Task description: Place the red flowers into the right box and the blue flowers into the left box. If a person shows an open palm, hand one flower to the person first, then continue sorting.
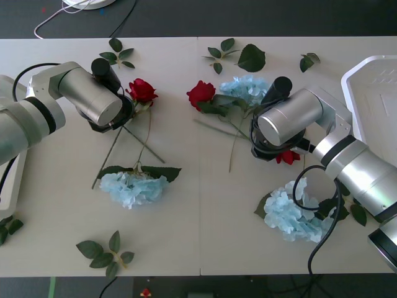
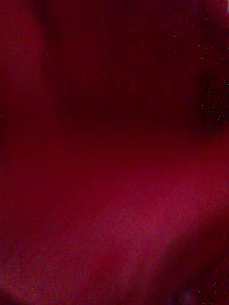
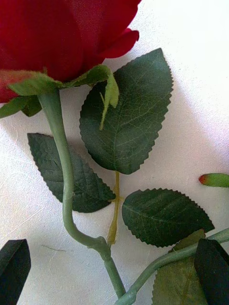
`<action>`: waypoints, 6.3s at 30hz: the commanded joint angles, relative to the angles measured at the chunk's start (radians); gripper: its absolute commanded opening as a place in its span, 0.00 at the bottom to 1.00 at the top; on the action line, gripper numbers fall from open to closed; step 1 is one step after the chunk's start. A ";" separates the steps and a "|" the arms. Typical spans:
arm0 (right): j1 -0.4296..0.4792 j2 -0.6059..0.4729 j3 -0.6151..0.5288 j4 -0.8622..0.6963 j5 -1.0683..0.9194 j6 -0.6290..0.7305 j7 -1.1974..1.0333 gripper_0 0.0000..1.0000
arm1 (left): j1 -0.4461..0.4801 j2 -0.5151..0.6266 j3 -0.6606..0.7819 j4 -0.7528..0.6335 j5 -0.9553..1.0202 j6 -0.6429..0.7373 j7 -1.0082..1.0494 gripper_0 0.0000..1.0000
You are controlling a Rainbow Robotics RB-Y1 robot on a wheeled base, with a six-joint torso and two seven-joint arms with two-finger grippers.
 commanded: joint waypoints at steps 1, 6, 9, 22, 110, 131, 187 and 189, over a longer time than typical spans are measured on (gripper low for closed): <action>-0.017 0.015 0.019 0.047 -0.003 -0.025 -0.012 0.00 | -0.061 -0.007 0.001 0.004 -0.014 -0.010 0.001 1.00; -0.017 0.015 0.019 0.047 -0.014 -0.023 -0.010 0.00 | -0.068 -0.004 0.001 0.004 -0.014 -0.010 0.006 1.00; -0.017 0.015 0.019 0.047 -0.015 -0.006 -0.006 0.00 | -0.072 -0.001 0.001 0.004 -0.014 -0.012 0.006 1.00; -0.015 -0.134 0.018 -0.239 -0.106 0.271 0.033 0.00 | -0.075 0.048 0.004 0.002 -0.014 -0.012 0.001 1.00; 0.133 -0.100 -0.113 -0.200 0.025 0.072 0.525 0.00 | -0.046 0.249 0.439 -0.435 -0.287 0.042 -0.103 0.00; 0.101 -0.147 -0.125 -0.232 -0.022 0.165 0.543 0.00 | -0.130 0.261 0.699 -0.729 -0.179 0.462 -0.135 0.00; 0.120 -0.575 -0.341 0.147 0.163 -0.336 2.300 0.00 | -0.101 0.416 0.818 -0.729 -0.024 0.957 -0.606 1.00; 0.098 -0.548 -0.340 0.181 0.183 -0.358 2.289 0.00 | -0.098 0.416 0.818 -0.729 -0.026 0.957 -0.608 1.00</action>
